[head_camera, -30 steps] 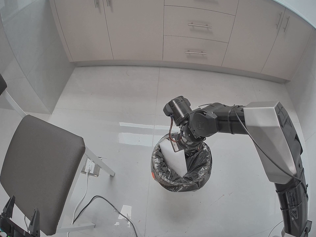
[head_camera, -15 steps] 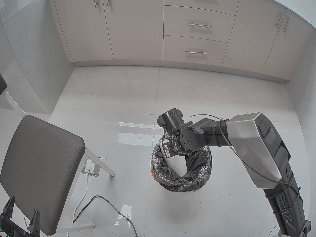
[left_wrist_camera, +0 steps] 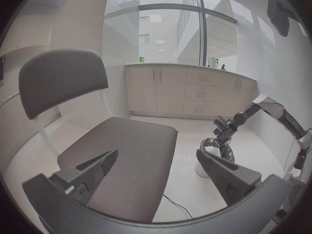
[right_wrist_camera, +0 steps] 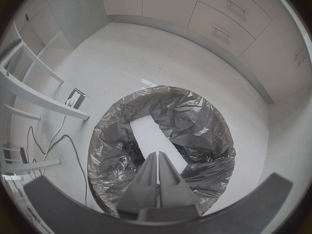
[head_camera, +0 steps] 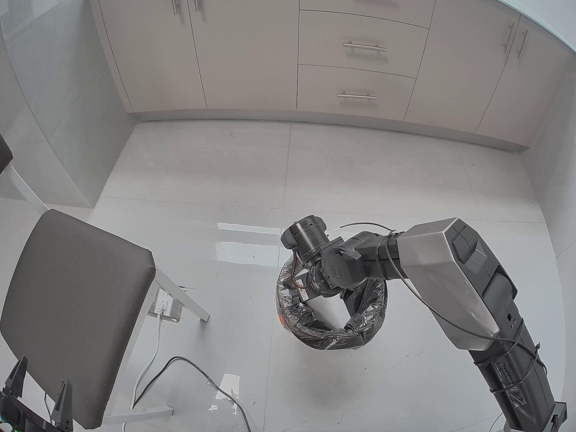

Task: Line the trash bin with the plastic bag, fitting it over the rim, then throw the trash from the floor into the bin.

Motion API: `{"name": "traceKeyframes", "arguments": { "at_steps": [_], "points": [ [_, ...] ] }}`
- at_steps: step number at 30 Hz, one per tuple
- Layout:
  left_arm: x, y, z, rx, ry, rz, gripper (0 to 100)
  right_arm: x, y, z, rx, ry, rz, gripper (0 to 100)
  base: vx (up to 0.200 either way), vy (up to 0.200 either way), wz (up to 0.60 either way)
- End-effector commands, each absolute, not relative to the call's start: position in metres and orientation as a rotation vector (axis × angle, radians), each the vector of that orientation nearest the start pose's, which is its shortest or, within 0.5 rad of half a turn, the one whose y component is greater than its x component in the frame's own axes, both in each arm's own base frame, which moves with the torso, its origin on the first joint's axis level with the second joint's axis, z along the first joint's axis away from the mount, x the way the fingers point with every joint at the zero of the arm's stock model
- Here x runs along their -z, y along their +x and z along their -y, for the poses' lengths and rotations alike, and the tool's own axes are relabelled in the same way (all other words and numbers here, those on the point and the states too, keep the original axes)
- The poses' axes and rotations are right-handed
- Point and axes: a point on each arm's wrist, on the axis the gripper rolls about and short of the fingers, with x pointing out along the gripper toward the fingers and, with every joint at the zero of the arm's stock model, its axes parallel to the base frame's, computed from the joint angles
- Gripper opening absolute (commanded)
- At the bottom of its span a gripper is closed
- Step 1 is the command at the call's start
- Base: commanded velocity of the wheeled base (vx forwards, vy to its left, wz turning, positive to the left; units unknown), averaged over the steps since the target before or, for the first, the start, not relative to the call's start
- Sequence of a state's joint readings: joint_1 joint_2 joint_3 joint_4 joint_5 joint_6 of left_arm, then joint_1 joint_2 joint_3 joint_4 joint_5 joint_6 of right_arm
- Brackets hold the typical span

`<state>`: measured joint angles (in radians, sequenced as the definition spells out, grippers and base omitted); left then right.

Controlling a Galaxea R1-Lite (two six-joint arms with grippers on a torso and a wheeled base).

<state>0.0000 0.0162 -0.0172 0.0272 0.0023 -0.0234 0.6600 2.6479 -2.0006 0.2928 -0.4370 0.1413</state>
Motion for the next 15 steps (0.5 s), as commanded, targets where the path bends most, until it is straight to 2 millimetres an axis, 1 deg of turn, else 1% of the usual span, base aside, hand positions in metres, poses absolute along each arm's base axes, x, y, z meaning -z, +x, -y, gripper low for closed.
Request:
{"name": "traceKeyframes", "arguments": {
  "at_steps": [1,4,5,6,7,8,12,14,15],
  "points": [
    [-0.077,-0.024,0.000,-0.003,-0.023,-0.011,100,0.001,0.413,-0.297,-0.131,-0.376,-0.842,0,0.000,0.000,0.00],
    [-0.077,-0.024,0.000,-0.003,-0.025,-0.011,100,0.010,0.422,-0.290,-0.116,-0.369,-0.828,0,0.000,0.000,0.00],
    [-0.077,-0.024,0.000,-0.003,-0.025,-0.011,100,0.010,0.422,-0.290,-0.116,-0.369,-0.828,0,0.000,0.000,0.00],
    [-0.077,-0.024,0.000,-0.003,-0.023,-0.011,100,0.017,0.428,-0.285,-0.108,-0.367,-0.818,0,0.000,0.000,0.00],
    [-0.077,-0.024,0.000,-0.003,-0.023,-0.011,100,0.017,0.428,-0.285,-0.108,-0.367,-0.818,0,0.000,0.000,0.00],
    [-0.077,-0.024,0.000,-0.005,-0.025,-0.011,100,0.024,0.432,-0.282,-0.103,-0.367,-0.816,0,0.000,0.000,0.00],
    [-0.077,-0.024,0.000,-0.003,-0.025,-0.011,100,0.036,0.435,-0.277,-0.092,-0.368,-0.827,0,0.000,0.000,0.00],
    [-0.077,-0.024,0.000,-0.003,-0.025,-0.011,100,0.037,0.435,-0.277,-0.092,-0.368,-0.828,0,0.000,0.000,0.00],
    [-0.077,-0.024,0.000,-0.003,-0.023,-0.011,100,0.043,0.438,-0.275,-0.087,-0.363,-0.823,0,0.000,0.000,0.00]
  ]
}}
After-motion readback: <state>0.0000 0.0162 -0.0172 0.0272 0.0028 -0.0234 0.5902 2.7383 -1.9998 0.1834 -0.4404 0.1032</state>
